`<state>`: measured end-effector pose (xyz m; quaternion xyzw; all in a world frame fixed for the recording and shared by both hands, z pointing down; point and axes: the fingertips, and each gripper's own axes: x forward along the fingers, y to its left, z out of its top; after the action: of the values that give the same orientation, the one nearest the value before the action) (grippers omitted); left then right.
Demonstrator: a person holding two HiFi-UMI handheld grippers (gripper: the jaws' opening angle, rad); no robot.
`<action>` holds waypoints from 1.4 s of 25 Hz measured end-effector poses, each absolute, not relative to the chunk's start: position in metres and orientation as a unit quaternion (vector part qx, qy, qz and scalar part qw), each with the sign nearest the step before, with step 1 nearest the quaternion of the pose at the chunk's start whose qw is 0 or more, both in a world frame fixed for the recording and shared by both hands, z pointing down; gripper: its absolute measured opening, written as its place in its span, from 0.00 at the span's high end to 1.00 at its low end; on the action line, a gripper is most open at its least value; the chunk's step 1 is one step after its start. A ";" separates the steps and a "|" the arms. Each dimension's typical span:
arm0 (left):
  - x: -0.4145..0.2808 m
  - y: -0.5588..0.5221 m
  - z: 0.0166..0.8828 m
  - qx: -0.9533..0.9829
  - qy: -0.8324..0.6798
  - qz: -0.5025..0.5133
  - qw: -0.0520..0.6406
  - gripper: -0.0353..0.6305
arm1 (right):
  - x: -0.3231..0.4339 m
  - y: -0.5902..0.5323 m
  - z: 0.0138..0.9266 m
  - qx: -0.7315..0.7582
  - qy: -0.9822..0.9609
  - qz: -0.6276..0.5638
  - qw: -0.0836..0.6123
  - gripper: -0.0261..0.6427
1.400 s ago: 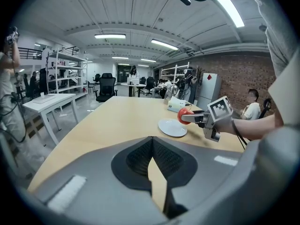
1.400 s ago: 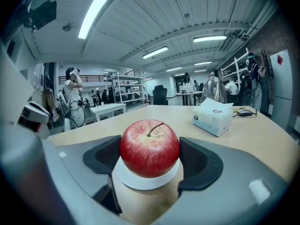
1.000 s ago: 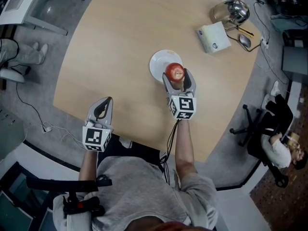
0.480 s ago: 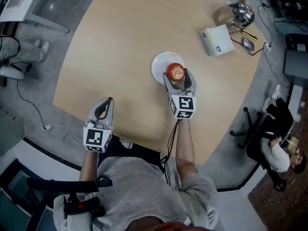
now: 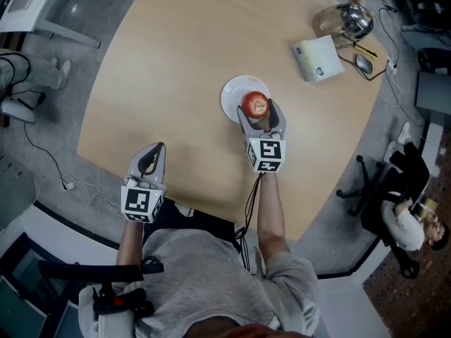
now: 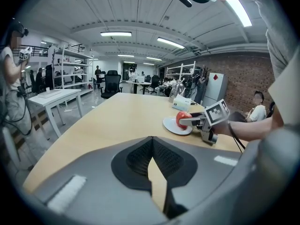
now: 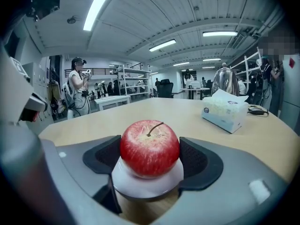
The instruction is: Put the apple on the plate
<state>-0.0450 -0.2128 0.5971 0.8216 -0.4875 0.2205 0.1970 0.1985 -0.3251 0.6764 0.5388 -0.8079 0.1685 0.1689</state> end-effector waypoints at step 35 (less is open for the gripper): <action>-0.053 -0.188 0.558 0.848 -0.470 0.180 0.163 0.92 | 0.214 -0.281 0.617 0.590 -0.783 0.148 0.129 0.38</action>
<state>-0.0532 -0.1875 0.5580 0.8485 -0.4704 0.1798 0.1627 0.2143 -0.2813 0.6175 0.5897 -0.7834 0.1484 0.1285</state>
